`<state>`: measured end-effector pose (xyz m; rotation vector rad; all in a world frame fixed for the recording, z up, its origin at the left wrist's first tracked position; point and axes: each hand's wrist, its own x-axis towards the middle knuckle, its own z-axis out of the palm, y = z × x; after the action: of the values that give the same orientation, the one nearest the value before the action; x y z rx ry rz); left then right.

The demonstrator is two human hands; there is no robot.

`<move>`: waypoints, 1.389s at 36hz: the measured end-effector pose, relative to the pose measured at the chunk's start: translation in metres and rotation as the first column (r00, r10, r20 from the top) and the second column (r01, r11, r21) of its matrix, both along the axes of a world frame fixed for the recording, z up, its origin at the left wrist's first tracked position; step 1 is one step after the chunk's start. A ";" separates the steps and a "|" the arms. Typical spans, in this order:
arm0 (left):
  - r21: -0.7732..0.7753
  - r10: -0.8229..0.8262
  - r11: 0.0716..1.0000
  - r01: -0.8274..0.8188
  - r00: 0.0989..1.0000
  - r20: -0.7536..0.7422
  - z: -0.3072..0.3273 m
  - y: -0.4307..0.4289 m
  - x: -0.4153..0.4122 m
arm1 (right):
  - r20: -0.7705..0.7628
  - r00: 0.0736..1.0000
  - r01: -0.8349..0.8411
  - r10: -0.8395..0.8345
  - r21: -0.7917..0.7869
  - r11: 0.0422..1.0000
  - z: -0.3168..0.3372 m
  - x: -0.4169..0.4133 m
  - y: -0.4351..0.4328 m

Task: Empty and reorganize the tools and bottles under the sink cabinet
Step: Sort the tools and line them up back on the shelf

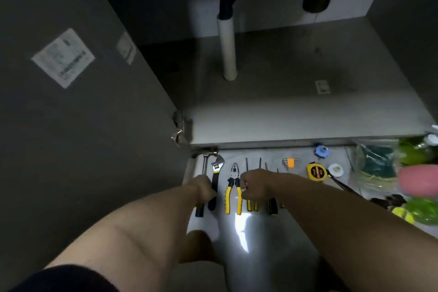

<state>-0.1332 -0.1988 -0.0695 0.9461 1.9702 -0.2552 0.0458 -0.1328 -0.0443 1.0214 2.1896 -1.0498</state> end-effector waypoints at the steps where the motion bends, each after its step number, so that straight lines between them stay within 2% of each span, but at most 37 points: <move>1: 0.021 0.019 1.000 -0.019 1.000 0.009 -0.012 0.002 -0.001 | -0.011 1.000 0.008 -0.008 0.007 1.000 -0.011 -0.003 0.003; 6: 0.109 0.187 0.978 -0.178 0.979 -0.076 -0.061 0.005 -0.007 | -0.014 0.994 0.113 -0.113 0.009 0.994 -0.062 -0.013 0.013; 11: 0.136 0.181 0.978 -0.156 0.964 -0.197 -0.094 0.005 -0.012 | -0.169 0.945 0.278 -0.280 -0.040 0.960 -0.096 -0.022 0.007; 13: 0.163 0.232 0.966 -0.198 0.946 -0.227 -0.105 0.003 -0.014 | -0.185 0.929 0.315 -0.321 -0.063 0.947 -0.105 -0.026 0.002; 17: 0.201 0.365 0.922 -0.330 0.916 -0.167 -0.116 -0.001 -0.018 | -0.184 0.919 0.343 -0.348 -0.056 0.938 -0.115 -0.033 -0.005; 21: 0.171 0.520 0.844 -0.509 0.854 -0.024 -0.111 0.001 -0.024 | -0.024 0.944 0.323 -0.329 -0.145 0.935 -0.117 -0.039 -0.003; 23: 0.111 0.662 0.728 -0.677 0.736 0.144 -0.105 0.002 -0.024 | 0.015 0.942 0.332 -0.334 -0.169 0.928 -0.114 -0.041 -0.003; 26: -0.093 0.808 0.502 -0.860 0.428 0.405 -0.087 0.003 -0.017 | -0.020 0.883 0.452 -0.468 -0.229 0.862 -0.109 -0.045 -0.008; 27: -0.150 0.816 0.472 -0.869 0.367 0.447 -0.083 0.002 -0.016 | -0.018 0.853 0.500 -0.522 -0.260 0.826 -0.107 -0.047 -0.010; 29: -0.232 0.810 0.475 -0.849 0.318 0.493 -0.079 -0.003 -0.013 | 0.027 0.782 0.589 -0.622 -0.358 0.725 -0.103 -0.050 -0.014; 32: -0.317 0.778 0.559 -0.766 0.353 0.520 -0.076 -0.015 -0.006 | 0.145 0.675 0.679 -0.723 -0.506 0.533 -0.094 -0.049 -0.023; 34: -0.317 0.736 0.625 -0.714 0.403 0.544 -0.078 -0.023 0.003 | 0.176 0.610 0.694 -0.773 -0.590 0.413 -0.087 -0.048 -0.025; 35: -0.290 0.708 0.656 -0.697 0.435 0.557 -0.080 -0.027 0.008 | 0.171 0.608 0.692 -0.776 -0.593 0.412 -0.084 -0.047 -0.026; 37: -0.224 0.630 0.734 -0.641 0.519 0.578 -0.081 -0.031 0.015 | 0.168 0.629 0.706 -0.759 -0.532 0.467 -0.082 -0.047 -0.023; 38: -0.200 0.595 0.767 -0.610 0.557 0.580 -0.080 -0.033 0.018 | 0.184 0.608 0.734 -0.772 -0.502 0.458 -0.083 -0.046 -0.023; 40: -0.188 0.578 0.780 -0.597 0.573 0.581 -0.077 -0.031 0.020 | 0.216 0.522 0.772 -0.825 -0.531 0.349 -0.090 -0.037 -0.024; 43: -0.207 0.609 0.751 -0.627 0.536 0.585 -0.078 -0.024 0.014 | 0.220 0.412 0.722 -0.884 -0.671 0.169 -0.099 -0.017 -0.025; 45: -0.098 0.625 0.722 -0.685 0.584 0.518 -0.085 -0.019 0.005 | 0.203 0.378 0.712 -0.903 -0.687 0.144 -0.108 -0.005 -0.023; 47: 0.095 0.623 0.706 -0.702 0.679 0.389 -0.098 -0.016 -0.005 | 0.190 0.386 0.727 -0.903 -0.665 0.170 -0.115 0.003 -0.021; 50: 0.259 0.544 0.791 -0.554 0.831 0.114 -0.119 -0.013 -0.016 | 0.193 0.367 0.743 -0.910 -0.650 0.162 -0.121 0.009 -0.023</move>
<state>-0.1491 -0.2119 -0.1886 0.4950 2.1910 0.3852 0.0550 -0.1556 -0.1656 1.8484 0.9302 -2.3441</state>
